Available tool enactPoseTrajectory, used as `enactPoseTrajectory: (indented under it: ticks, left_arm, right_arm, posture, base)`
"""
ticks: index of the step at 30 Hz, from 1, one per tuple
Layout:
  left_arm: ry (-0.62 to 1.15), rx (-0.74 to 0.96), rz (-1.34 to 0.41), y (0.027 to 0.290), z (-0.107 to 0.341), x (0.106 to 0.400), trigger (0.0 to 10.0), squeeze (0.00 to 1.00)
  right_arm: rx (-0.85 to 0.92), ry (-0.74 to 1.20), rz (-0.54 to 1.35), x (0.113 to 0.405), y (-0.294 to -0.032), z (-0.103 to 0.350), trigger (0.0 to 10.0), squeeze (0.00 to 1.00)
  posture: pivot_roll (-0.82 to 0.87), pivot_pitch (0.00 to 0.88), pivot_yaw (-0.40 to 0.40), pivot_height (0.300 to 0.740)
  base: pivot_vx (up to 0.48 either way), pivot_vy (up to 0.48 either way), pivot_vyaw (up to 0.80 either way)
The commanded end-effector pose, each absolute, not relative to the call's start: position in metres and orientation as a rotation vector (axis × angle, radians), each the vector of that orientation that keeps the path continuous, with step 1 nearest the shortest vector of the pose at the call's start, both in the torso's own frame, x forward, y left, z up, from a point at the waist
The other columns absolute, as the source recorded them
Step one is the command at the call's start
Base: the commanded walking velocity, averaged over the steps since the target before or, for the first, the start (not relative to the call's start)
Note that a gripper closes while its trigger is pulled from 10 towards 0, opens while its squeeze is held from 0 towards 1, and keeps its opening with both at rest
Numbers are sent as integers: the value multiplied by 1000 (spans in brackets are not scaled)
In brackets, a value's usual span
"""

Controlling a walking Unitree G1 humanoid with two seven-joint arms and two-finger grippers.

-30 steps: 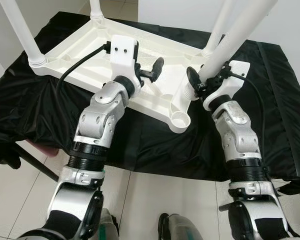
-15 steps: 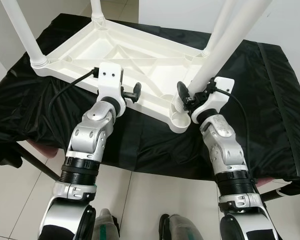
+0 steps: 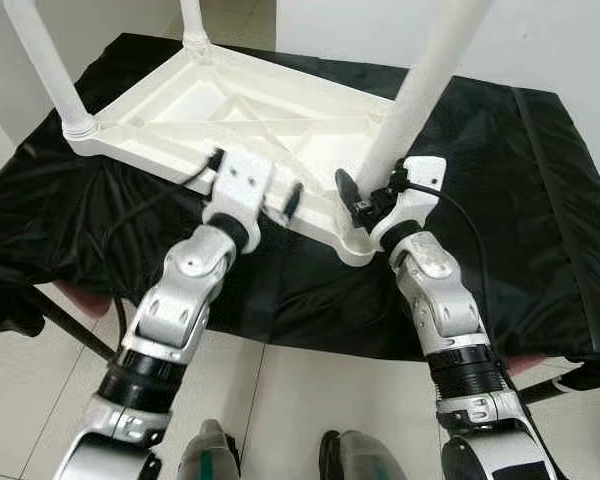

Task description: Building children table

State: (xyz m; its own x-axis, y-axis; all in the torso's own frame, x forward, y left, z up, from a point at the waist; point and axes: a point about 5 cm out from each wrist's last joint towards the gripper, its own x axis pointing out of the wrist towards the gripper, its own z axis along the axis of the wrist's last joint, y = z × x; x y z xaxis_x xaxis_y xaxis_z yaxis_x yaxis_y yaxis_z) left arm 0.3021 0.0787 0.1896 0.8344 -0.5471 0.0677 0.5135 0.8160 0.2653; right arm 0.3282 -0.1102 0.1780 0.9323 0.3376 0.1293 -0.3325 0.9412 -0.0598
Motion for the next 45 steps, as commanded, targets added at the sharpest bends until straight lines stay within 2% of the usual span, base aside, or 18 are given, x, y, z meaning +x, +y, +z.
enactPoseTrajectory:
  ticks: [1,14,26,35,45]
  left_arm:
    - [-156,231,-605,75,190,298,10000,0]
    - [-130,244,-704,73,174,284,10000,0]
    - [-101,269,-681,84,168,284,10000,0]
    - [-100,268,-696,82,167,283,10000,0]
    - [-87,279,-724,80,165,279,10000,0]
  right_arm:
    - [-46,-112,342,327,-109,176,10000,0]
    - [-74,1,331,325,-110,167,10000,0]
    - [-90,46,302,320,-120,164,10000,0]
    - [-109,56,289,318,-125,162,10000,0]
    - [-127,-25,359,313,-114,158,10000,0]
  posture:
    - [-25,25,-16,740]
    - [-29,33,-19,740]
    - [-41,25,-25,740]
    - [-47,22,-28,740]
    - [-39,35,-23,740]
  base:
    - [0,0,0]
    - [0,0,0]
    - [0,0,0]
    - [0,0,0]
    - [0,0,0]
